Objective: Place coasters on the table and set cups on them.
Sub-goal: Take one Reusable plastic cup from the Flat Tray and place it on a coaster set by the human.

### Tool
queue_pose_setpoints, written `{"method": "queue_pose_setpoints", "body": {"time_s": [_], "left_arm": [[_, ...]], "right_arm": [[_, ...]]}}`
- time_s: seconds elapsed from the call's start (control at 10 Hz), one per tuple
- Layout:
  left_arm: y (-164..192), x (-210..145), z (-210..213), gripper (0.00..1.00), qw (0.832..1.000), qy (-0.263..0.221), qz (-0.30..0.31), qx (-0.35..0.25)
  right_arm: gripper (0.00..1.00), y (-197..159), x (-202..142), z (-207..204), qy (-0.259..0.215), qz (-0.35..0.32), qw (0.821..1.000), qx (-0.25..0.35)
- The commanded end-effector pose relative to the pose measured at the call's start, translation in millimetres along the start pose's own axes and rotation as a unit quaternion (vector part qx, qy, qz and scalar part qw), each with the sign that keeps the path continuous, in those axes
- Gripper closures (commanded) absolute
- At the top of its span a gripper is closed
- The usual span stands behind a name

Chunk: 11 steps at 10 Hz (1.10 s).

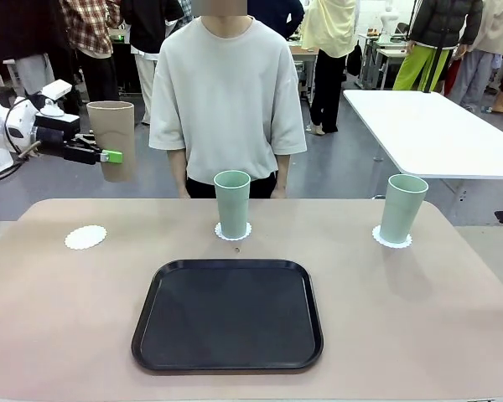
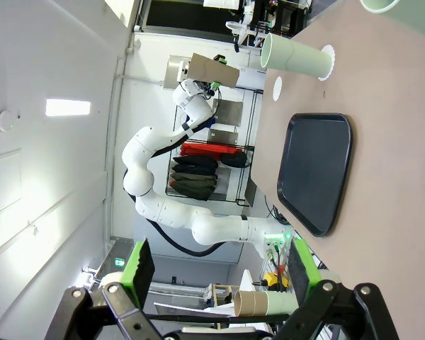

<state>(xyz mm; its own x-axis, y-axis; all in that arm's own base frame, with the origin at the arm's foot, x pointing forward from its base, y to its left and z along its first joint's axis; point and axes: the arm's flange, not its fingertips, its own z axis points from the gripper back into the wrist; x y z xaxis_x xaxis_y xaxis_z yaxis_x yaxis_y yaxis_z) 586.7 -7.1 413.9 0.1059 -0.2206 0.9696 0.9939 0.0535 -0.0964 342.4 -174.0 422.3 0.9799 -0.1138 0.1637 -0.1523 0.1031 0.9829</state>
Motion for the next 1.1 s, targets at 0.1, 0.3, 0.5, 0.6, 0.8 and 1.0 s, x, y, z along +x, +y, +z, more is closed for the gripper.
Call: {"method": "queue_pose_setpoints", "body": {"time_s": [0.1,0.3,0.5,0.6,0.8,1.0], "left_arm": [[2,-3,-1,0.18,1.000,0.006,0.013,0.009],[11,-7,19,0.18,0.999,-0.019,0.030,-0.020],[22,-18,57,0.18,0.998,-0.032,0.039,-0.034],[28,-26,73,0.18,0.998,-0.029,0.035,-0.041],[31,-44,98,0.18,0.998,-0.024,-0.010,-0.057],[43,-68,111,0.18,0.997,-0.036,-0.018,-0.063]], "right_arm": [[0.00,0,0,0,0.000,0.004,1.000,0.006],[0.00,0,0,0,0.000,0.004,1.000,0.006],[0.00,0,0,0,0.000,0.004,1.000,0.006],[0.00,0,0,0,0.000,0.004,1.000,0.006],[0.00,0,0,0,0.000,0.004,1.000,0.006],[0.00,0,0,0,0.000,0.004,1.000,0.006]]}}
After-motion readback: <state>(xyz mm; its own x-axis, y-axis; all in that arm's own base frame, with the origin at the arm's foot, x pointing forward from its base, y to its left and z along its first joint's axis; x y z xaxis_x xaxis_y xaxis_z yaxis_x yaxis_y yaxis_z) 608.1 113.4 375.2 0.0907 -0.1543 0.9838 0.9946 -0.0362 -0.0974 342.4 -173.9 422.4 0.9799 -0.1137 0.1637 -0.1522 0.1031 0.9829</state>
